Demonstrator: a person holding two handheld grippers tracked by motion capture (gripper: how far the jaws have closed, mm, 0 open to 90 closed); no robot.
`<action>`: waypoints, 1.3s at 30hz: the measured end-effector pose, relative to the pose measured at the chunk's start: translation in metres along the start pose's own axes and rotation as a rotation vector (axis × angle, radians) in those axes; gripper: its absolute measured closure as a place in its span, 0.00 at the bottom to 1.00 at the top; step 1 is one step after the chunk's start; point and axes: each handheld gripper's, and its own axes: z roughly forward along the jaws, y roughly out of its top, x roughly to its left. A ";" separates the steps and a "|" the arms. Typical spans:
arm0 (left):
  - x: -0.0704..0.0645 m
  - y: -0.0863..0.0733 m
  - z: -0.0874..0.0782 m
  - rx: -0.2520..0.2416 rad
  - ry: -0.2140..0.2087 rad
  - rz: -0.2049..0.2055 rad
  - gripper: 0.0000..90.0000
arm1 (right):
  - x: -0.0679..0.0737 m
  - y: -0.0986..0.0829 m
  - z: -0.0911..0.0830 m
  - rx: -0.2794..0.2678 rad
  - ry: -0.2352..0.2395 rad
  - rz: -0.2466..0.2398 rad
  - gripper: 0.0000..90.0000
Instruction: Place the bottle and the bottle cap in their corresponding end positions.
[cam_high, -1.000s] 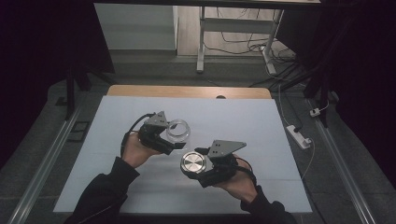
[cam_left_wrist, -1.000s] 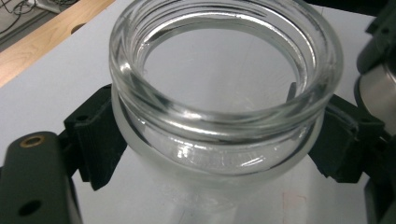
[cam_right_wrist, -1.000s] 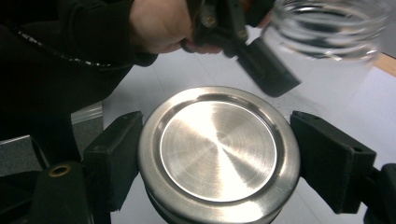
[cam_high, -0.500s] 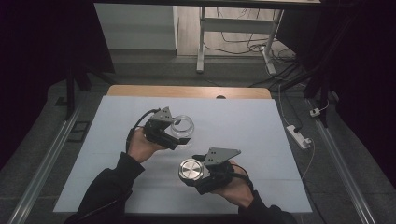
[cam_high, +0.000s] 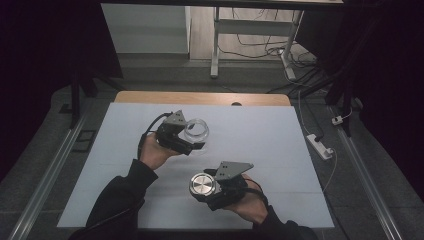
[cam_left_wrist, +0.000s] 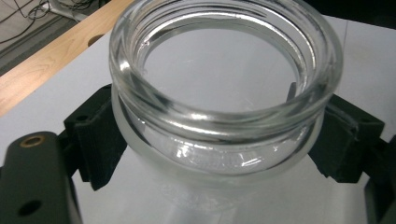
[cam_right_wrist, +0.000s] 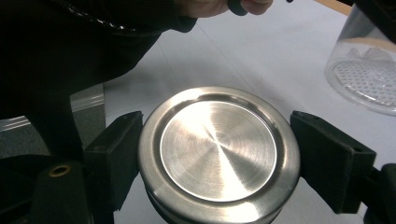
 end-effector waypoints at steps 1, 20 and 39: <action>0.000 0.000 0.001 0.001 0.002 -0.002 0.17 | 0.000 -0.001 0.001 0.002 0.000 0.001 0.22; 0.010 0.004 0.020 0.009 0.020 -0.006 0.17 | -0.004 -0.015 0.018 0.024 -0.019 0.003 0.22; 0.027 -0.006 0.044 0.016 0.051 -0.042 0.17 | -0.017 -0.025 0.034 0.040 -0.047 0.008 0.22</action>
